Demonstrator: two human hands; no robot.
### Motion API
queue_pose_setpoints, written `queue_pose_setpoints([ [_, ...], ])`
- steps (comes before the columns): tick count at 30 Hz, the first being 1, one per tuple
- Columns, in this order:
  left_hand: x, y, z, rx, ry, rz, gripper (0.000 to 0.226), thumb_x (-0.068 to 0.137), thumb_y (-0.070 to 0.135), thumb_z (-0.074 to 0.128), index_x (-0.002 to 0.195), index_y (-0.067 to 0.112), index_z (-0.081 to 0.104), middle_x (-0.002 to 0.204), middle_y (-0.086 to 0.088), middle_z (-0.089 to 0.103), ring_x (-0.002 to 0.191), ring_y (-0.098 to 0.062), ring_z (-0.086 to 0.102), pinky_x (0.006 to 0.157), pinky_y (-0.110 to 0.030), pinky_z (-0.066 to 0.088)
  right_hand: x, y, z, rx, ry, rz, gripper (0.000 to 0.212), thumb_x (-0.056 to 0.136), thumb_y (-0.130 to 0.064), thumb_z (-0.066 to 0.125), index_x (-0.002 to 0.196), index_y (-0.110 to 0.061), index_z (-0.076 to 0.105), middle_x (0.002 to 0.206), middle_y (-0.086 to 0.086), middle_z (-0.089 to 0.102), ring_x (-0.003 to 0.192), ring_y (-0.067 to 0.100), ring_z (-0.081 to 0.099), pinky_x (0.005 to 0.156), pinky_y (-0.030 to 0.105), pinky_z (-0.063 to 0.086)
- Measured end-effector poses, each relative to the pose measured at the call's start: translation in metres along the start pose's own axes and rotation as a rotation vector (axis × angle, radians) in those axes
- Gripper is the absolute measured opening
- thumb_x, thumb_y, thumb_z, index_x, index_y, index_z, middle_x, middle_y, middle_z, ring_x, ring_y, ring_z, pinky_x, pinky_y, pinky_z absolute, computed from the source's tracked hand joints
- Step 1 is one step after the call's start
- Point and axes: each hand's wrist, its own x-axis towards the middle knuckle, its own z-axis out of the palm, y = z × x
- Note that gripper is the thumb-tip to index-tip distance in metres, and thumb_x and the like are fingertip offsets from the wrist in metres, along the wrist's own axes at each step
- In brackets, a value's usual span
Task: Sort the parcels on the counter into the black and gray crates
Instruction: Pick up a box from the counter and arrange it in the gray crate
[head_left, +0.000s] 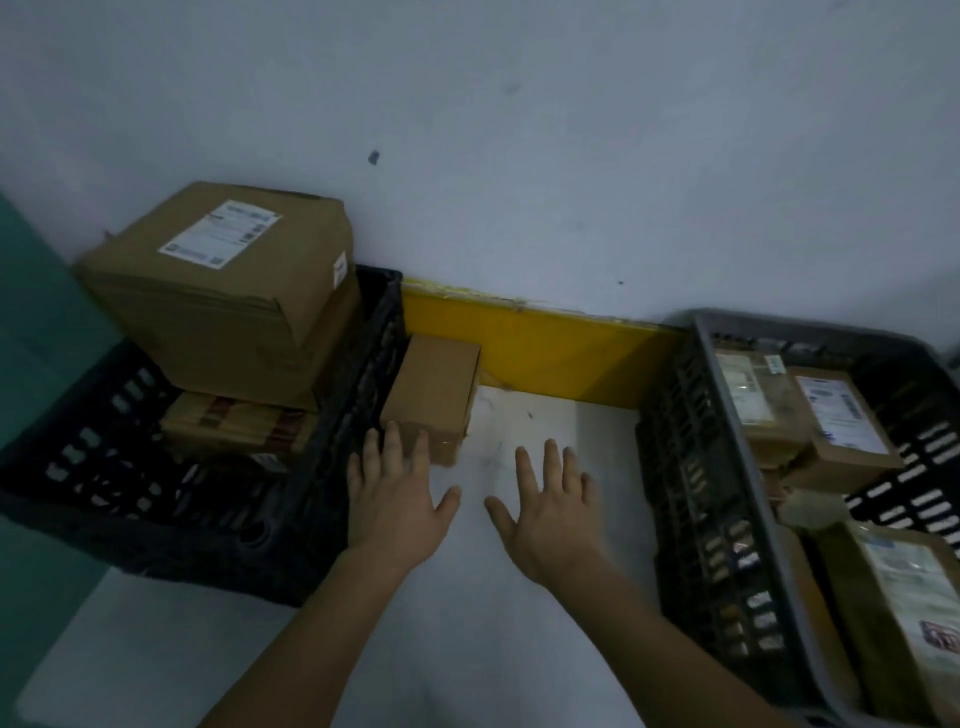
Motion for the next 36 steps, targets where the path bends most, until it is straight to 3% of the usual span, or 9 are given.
queue_pose_setpoints([
  [9, 0.086, 0.002, 0.017, -0.010, -0.150, -0.073, 0.100, 0.097, 0.082, 0.035, 0.170, 0.021, 0.004, 0.178, -0.017, -0.006, 0.162, -0.045, -0.010, 0.131, -0.061, 0.006, 0.074, -0.002, 0.027, 0.057, -0.027, -0.015, 0.091, 0.099, -0.085, 0.004, 0.172, -0.033, -0.008, 0.178, 0.012, -0.020, 0.165, 0.039, -0.017, 0.133, 0.059, -0.002],
  [16, 0.138, 0.007, 0.040, -0.032, -0.307, -0.208, 0.116, 0.086, 0.096, 0.030, 0.170, 0.024, -0.005, 0.176, -0.020, -0.014, 0.159, -0.052, -0.010, 0.130, -0.063, 0.007, 0.079, 0.011, 0.043, 0.132, -0.070, -0.002, 0.088, 0.100, -0.082, 0.006, 0.173, -0.033, -0.003, 0.180, 0.012, -0.015, 0.166, 0.036, -0.014, 0.134, 0.056, 0.000],
  [23, 0.164, 0.016, 0.052, -0.042, -0.292, -0.326, 0.106, 0.086, 0.089, 0.047, 0.166, 0.031, 0.008, 0.172, -0.020, -0.010, 0.153, -0.061, 0.003, 0.121, -0.068, 0.028, 0.073, 0.018, 0.045, 0.161, -0.078, 0.066, 0.086, 0.102, -0.081, 0.010, 0.173, -0.034, -0.001, 0.181, 0.010, -0.011, 0.167, 0.034, -0.011, 0.134, 0.054, 0.002],
  [28, 0.154, 0.016, 0.040, -0.113, -0.240, -0.254, 0.107, 0.086, 0.081, 0.057, 0.166, 0.028, 0.009, 0.172, -0.017, -0.001, 0.153, -0.058, 0.007, 0.118, -0.061, 0.036, 0.070, 0.015, 0.039, 0.178, -0.094, 0.108, 0.084, 0.103, -0.080, 0.012, 0.173, -0.034, 0.002, 0.181, 0.009, -0.007, 0.167, 0.032, -0.007, 0.135, 0.051, 0.006],
  [30, 0.142, 0.014, 0.029, -0.218, -0.173, -0.224, 0.107, 0.084, 0.080, 0.058, 0.166, 0.030, 0.009, 0.172, -0.011, 0.001, 0.154, -0.053, 0.008, 0.119, -0.061, 0.037, 0.071, 0.012, 0.031, 0.257, -0.061, 0.125, 0.084, 0.103, -0.079, 0.016, 0.173, -0.034, 0.007, 0.182, 0.007, -0.001, 0.167, 0.030, -0.002, 0.134, 0.049, 0.010],
  [32, 0.128, 0.013, 0.013, -0.464, -0.117, -0.191, 0.102, 0.083, 0.077, 0.061, 0.165, 0.035, 0.018, 0.172, -0.002, 0.011, 0.154, -0.040, 0.022, 0.116, -0.056, 0.043, 0.073, 0.009, 0.021, 0.417, -0.009, 0.135, 0.085, 0.101, -0.080, 0.023, 0.173, -0.035, 0.013, 0.181, 0.004, 0.007, 0.167, 0.027, 0.006, 0.133, 0.046, 0.017],
  [35, 0.103, 0.014, -0.014, -1.133, -0.234, -0.199, 0.082, 0.080, 0.071, 0.065, 0.155, 0.043, 0.045, 0.160, 0.006, 0.046, 0.134, -0.018, 0.057, 0.102, -0.039, 0.055, 0.073, 0.004, 0.001, 0.829, 0.023, 0.122, 0.090, 0.096, -0.086, 0.036, 0.171, -0.038, 0.022, 0.179, -0.006, 0.019, 0.164, 0.018, 0.020, 0.130, 0.046, 0.027],
  [36, 0.095, 0.014, -0.019, -1.384, -0.310, -0.218, 0.076, 0.080, 0.067, 0.066, 0.150, 0.040, 0.053, 0.155, 0.002, 0.056, 0.128, -0.019, 0.065, 0.101, -0.042, 0.058, 0.072, 0.001, -0.006, 0.995, 0.021, 0.121, 0.091, 0.095, -0.087, 0.041, 0.170, -0.040, 0.023, 0.177, -0.010, 0.024, 0.162, 0.016, 0.026, 0.128, 0.044, 0.031],
])
